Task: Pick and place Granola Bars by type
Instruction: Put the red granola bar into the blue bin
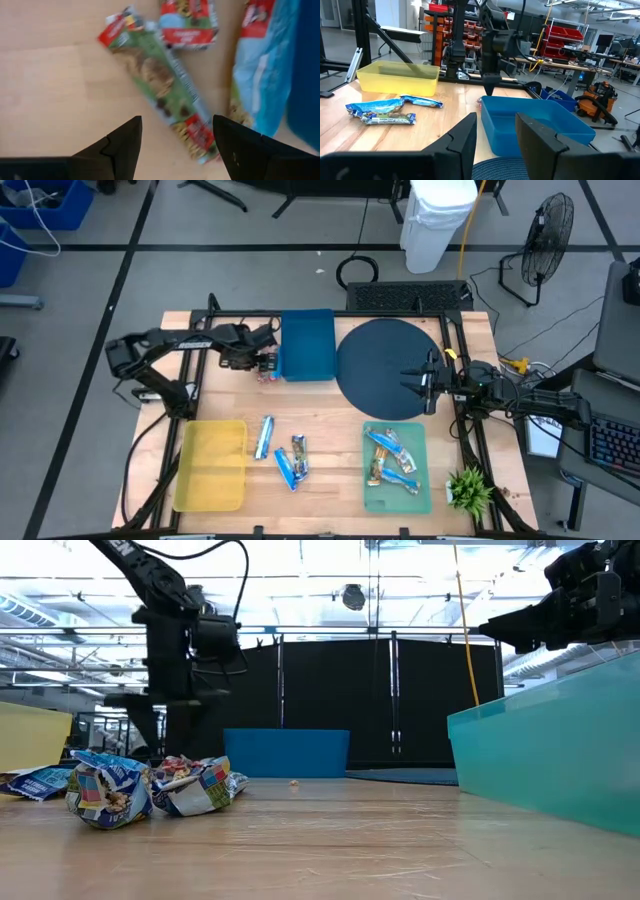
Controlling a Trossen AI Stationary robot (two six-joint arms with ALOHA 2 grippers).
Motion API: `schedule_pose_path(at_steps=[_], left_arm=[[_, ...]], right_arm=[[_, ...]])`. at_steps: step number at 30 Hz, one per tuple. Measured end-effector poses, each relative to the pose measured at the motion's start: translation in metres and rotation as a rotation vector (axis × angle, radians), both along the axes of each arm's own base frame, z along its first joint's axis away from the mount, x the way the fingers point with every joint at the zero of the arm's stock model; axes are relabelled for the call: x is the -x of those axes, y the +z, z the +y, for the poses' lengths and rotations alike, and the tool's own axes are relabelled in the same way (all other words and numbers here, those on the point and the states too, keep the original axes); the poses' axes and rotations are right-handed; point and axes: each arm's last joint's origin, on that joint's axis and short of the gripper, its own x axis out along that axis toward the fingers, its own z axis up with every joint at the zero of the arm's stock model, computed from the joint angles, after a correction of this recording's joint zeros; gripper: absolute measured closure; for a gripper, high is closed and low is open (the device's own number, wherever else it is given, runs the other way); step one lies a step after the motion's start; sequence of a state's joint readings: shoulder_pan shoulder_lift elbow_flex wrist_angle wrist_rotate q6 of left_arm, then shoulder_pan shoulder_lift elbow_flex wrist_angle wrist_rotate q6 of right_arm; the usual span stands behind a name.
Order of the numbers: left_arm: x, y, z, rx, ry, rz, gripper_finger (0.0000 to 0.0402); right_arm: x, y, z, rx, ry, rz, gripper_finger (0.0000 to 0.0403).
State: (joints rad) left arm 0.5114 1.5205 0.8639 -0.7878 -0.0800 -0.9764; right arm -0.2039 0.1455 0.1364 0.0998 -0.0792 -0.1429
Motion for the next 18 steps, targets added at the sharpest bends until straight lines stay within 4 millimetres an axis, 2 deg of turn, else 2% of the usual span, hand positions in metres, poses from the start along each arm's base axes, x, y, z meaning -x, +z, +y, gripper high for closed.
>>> schedule_pose_path(at_steps=[7,18], left_arm=[[-0.012,-0.013,0.007,-0.026,0.027,-0.038,0.0153],[-0.006,-0.019,0.005,0.021,0.056,0.047,0.0153]], right_arm=[[0.000,0.000,0.000,0.000,0.000,0.000,0.0277],[0.000,0.000,0.000,0.000,0.000,0.000,0.0277]])
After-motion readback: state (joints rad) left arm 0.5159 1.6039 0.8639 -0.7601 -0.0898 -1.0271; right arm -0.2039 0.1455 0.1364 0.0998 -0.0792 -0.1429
